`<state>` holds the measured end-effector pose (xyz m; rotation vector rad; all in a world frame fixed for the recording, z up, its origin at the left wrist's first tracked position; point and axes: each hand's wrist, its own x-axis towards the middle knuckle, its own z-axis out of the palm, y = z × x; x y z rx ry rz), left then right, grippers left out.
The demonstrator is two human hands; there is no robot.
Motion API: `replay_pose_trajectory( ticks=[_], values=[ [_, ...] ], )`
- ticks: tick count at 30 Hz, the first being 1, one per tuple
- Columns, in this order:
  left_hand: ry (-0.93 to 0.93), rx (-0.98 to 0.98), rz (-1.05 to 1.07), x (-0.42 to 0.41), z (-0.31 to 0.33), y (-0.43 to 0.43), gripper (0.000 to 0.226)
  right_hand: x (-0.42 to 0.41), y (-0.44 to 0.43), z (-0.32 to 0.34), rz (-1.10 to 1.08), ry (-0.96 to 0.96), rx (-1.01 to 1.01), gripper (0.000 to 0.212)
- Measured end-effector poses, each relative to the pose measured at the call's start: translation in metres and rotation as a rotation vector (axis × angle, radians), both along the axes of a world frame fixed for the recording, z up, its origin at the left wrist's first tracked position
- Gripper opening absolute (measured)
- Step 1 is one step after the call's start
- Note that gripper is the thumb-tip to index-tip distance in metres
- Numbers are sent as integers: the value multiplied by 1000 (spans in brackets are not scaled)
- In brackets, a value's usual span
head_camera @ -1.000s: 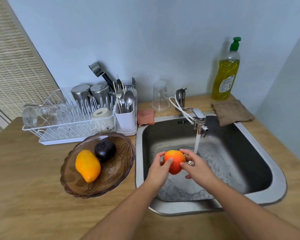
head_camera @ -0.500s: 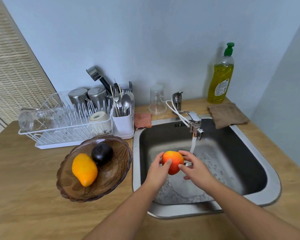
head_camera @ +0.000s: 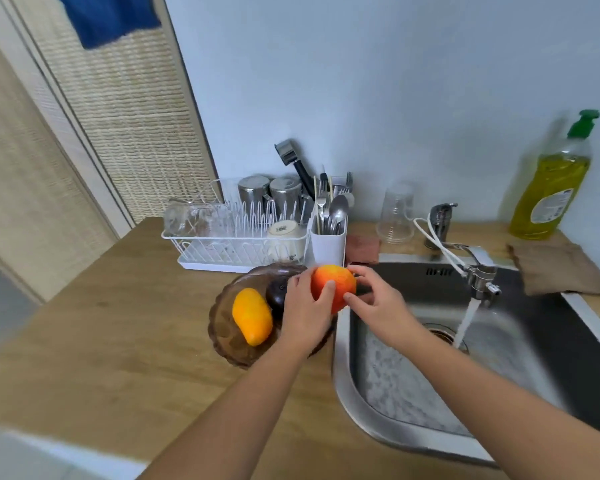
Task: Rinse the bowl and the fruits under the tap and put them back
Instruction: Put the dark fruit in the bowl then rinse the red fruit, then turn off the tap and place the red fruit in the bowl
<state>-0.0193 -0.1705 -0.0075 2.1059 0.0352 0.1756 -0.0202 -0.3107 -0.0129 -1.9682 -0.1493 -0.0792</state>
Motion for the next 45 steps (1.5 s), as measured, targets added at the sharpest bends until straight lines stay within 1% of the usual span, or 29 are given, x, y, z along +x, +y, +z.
replay_pose_trajectory(
  ticks=[3, 5, 8, 12, 15, 17, 20, 22, 25, 28, 29, 31, 33, 35, 38, 40, 42, 45],
  values=[
    [24, 127, 68, -4, -10, 32, 49, 5, 25, -6, 75, -15, -119, 45],
    [37, 206, 100, -9, -16, 48, 50, 9, 36, -13, 96, -40, -273, 48],
    [55, 383, 110, -16, -26, 61, 47, 13, 43, -25, 109, -61, -493, 49],
    [92, 512, 41, -17, -42, 66, 49, 11, 47, -35, 134, -44, -645, 47],
    [49, 530, 41, -14, -46, 68, 49, 11, 47, -36, 128, -75, -707, 46],
    [7, 504, 41, -8, -42, 65, 48, 14, 43, -32, 134, -78, -701, 43],
    [-59, 486, 19, 5, -31, 54, 45, 21, 29, -21, 107, -104, -635, 39],
    [-117, 492, -19, 16, -20, 39, 43, 29, 11, -3, 63, -154, -590, 37],
    [-204, 437, -115, 32, -4, 10, 38, 47, -21, 31, -15, -229, -536, 34],
    [-278, 388, -216, 48, 9, -29, 50, 68, -60, 62, -132, -270, -525, 31],
    [-286, 365, -249, 53, 12, -44, 50, 76, -74, 70, -175, -269, -521, 31],
    [-287, 339, -336, 62, 17, -73, 42, 91, -102, 79, -255, -248, -532, 30],
    [-277, 333, -435, 66, 19, -98, 40, 106, -129, 80, -311, -197, -558, 31],
    [-225, 311, -551, 70, 17, -121, 43, 120, -152, 74, -341, -136, -545, 32],
    [-152, 293, -692, 74, 10, -146, 53, 137, -175, 62, -321, -58, -548, 35],
    [-131, 277, -731, 75, 6, -156, 53, 150, -184, 55, -293, -1, -573, 39],
    [-117, 213, -730, 74, 1, -161, 50, 159, -190, 46, -263, 49, -588, 41],
    [-120, 102, -700, 76, -3, -163, 44, 163, -193, 32, -244, 38, -546, 45]
  ],
)
